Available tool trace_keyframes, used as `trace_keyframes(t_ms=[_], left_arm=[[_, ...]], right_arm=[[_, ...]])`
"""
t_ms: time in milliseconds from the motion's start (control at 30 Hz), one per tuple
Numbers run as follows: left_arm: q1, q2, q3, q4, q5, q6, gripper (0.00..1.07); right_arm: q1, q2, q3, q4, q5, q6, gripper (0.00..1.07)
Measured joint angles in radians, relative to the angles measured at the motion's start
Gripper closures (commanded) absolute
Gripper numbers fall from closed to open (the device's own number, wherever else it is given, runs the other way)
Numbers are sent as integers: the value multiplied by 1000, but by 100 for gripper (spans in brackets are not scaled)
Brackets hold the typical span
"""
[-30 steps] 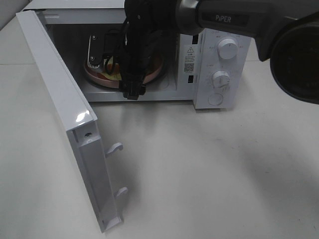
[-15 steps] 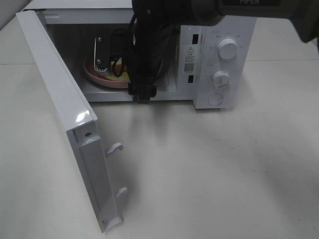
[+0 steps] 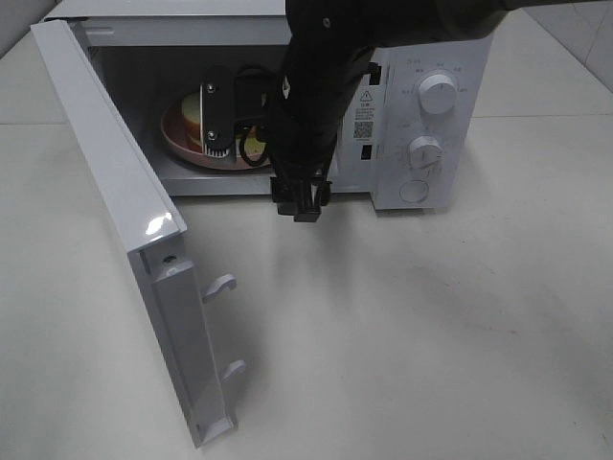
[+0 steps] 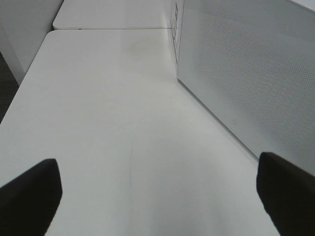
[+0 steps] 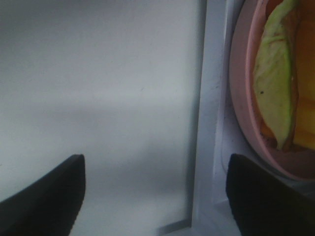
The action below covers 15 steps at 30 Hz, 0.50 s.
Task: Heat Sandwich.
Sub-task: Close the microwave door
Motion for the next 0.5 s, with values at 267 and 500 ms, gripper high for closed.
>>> trace_keyframes(t_ms=[267, 500], left_arm=[[0, 0, 0, 0, 0, 0, 5], [0, 0, 0, 0, 0, 0, 5]], right_arm=[[0, -145, 194, 0, -42, 7, 31], [0, -272, 317, 0, -83, 13, 31]])
